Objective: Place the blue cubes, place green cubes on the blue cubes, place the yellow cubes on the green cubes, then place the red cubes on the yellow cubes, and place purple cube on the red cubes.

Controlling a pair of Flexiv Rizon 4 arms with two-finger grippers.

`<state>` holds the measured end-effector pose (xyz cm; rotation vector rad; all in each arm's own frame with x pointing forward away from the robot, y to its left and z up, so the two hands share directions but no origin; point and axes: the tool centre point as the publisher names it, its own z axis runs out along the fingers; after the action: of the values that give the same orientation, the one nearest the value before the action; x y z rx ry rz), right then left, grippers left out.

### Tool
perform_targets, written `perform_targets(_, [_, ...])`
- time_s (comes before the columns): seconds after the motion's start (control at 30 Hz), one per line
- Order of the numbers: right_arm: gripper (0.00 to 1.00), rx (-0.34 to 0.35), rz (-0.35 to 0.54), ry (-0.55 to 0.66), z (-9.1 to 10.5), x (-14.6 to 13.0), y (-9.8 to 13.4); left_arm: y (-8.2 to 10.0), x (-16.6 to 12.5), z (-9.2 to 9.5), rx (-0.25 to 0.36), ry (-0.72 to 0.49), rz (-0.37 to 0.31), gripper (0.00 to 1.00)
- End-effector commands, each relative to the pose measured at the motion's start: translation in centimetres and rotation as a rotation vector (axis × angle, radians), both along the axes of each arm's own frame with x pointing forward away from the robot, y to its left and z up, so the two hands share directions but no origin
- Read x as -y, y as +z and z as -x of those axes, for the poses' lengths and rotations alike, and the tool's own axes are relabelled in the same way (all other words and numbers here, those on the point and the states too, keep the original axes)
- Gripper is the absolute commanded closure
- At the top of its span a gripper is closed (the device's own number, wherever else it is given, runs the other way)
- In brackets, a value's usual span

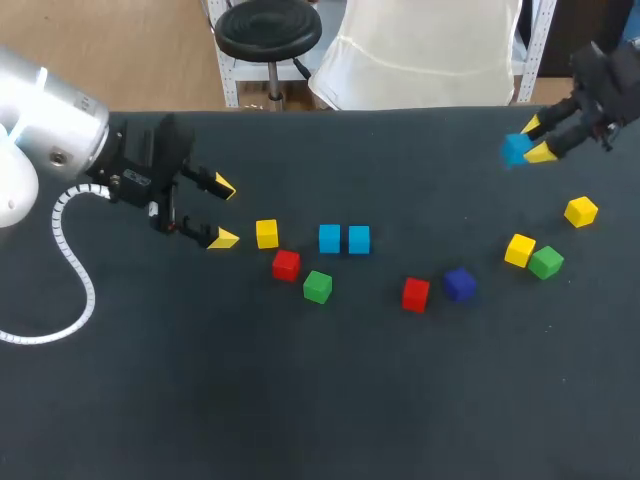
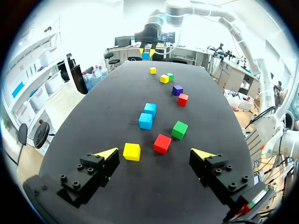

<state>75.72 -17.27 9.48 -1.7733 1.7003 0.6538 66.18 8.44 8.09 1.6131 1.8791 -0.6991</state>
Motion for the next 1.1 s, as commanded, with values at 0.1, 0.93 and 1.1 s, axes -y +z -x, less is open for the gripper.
perform_targets(0.1, [1.00,0.066,-0.013,-0.097,1.2,-2.1,-1.8,-0.1,-0.1,0.0,0.002,-0.001,0.002,0.00])
perform_targets(0.93, [1.00,0.004,0.028,-0.191,4.4,-10.7,-8.0,-0.1,-0.1,0.0,0.002,-0.001,0.002,0.00])
perform_targets(1.1, [1.00,-0.011,0.018,-0.191,4.7,-12.3,-8.3,-0.1,-0.1,0.0,0.002,-0.001,0.002,0.00])
